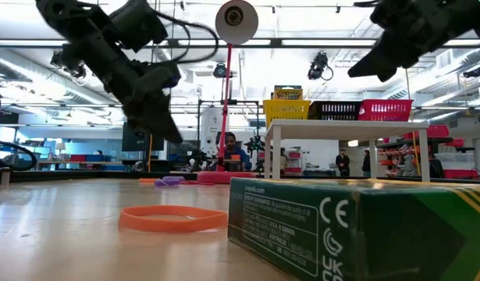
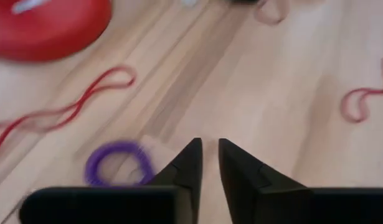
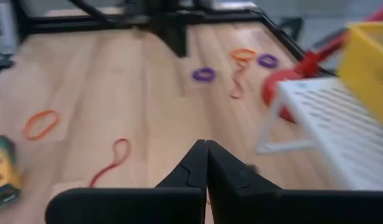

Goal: Pick & Place Office Desk Supplies
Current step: Put the purple spring keychain into the red bin on the shelf

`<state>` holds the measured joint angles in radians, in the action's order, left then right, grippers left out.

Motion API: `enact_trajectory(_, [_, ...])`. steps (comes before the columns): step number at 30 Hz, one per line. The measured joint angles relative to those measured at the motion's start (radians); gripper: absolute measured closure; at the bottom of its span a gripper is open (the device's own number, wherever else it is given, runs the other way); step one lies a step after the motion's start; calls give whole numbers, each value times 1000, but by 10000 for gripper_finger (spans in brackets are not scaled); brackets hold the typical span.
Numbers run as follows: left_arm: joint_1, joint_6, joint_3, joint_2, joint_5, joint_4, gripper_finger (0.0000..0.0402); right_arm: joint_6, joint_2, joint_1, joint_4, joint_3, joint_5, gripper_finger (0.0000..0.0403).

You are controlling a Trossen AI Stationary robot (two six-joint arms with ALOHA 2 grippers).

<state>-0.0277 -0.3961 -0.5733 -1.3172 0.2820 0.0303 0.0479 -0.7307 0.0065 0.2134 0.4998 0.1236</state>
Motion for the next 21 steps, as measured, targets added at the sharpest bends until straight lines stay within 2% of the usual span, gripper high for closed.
enact_trajectory(5, [-27, -59, -20, -7, 26, 137, 296, 8, -2, 151, -123, -72, 77, 401])
enact_trajectory(11, [-146, -61, -21, -18, 20, 194, 240, 43, -2, 285, -213, -113, 199, 399])
enact_trajectory(16, [-292, -41, -22, -51, -107, 199, 218, 42, -2, 343, -274, -130, 216, 399])
enact_trajectory(21, [-347, 6, -22, -114, -162, 145, 221, 42, -2, 370, -281, -130, 233, 399])
